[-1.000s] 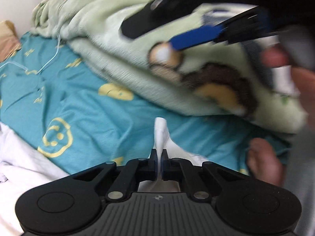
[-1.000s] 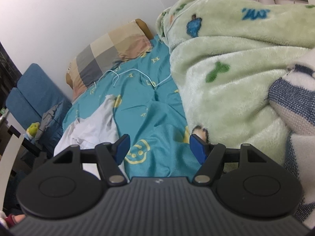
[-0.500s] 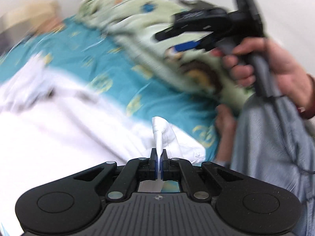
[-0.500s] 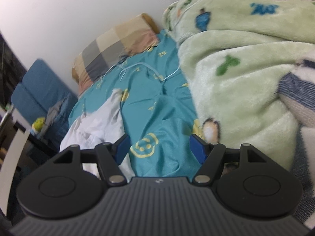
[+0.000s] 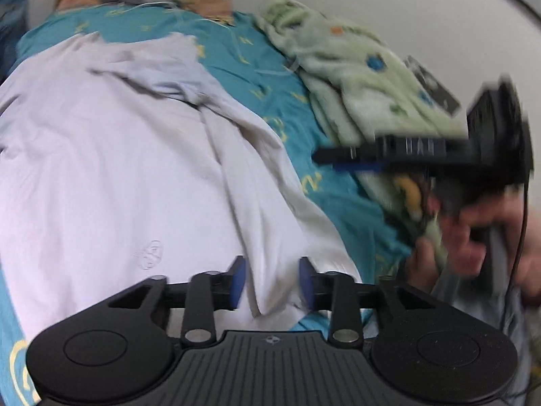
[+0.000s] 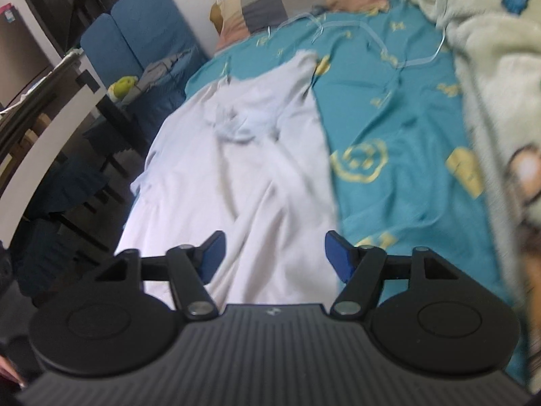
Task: Fold clothes
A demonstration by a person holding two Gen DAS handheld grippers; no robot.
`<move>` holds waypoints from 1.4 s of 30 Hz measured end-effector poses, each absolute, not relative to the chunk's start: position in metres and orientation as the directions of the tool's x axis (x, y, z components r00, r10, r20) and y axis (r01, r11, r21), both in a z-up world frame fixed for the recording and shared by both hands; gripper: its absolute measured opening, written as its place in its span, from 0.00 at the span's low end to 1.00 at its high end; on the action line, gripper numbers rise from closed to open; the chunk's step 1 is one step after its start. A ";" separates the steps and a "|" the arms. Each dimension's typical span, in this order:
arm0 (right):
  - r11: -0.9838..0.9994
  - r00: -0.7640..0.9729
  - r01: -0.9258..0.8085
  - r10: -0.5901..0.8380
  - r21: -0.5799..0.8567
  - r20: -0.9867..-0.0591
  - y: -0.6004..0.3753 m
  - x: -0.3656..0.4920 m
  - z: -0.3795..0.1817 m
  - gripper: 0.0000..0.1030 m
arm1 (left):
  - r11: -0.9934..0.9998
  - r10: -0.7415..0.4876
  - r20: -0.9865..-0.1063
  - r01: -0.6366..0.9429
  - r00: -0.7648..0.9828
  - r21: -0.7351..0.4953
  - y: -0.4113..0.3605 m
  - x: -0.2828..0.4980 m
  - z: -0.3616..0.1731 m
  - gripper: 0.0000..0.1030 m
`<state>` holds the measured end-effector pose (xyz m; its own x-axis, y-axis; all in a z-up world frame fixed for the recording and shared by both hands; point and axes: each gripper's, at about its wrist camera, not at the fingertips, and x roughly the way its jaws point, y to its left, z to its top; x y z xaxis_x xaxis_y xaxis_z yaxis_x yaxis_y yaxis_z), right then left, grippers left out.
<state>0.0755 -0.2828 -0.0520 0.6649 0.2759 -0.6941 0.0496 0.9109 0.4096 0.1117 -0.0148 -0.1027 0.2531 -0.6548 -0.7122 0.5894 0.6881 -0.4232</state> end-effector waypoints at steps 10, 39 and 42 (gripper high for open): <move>0.939 0.536 0.044 0.265 0.340 -0.801 -0.243 0.085 -0.086 0.16 | 0.757 -0.599 -0.609 0.121 0.520 -0.642 0.083 0.211 -0.130 0.62; 0.920 0.629 0.092 0.242 0.380 -0.739 -0.239 0.135 -0.084 0.16 | 0.842 -0.202 -0.457 -0.084 0.866 -0.533 0.132 0.368 -0.153 0.04; 0.917 0.634 0.094 0.246 0.388 -0.734 -0.242 0.132 -0.083 0.16 | 0.901 -0.241 -0.400 0.051 0.884 -0.431 0.087 0.366 -0.115 0.03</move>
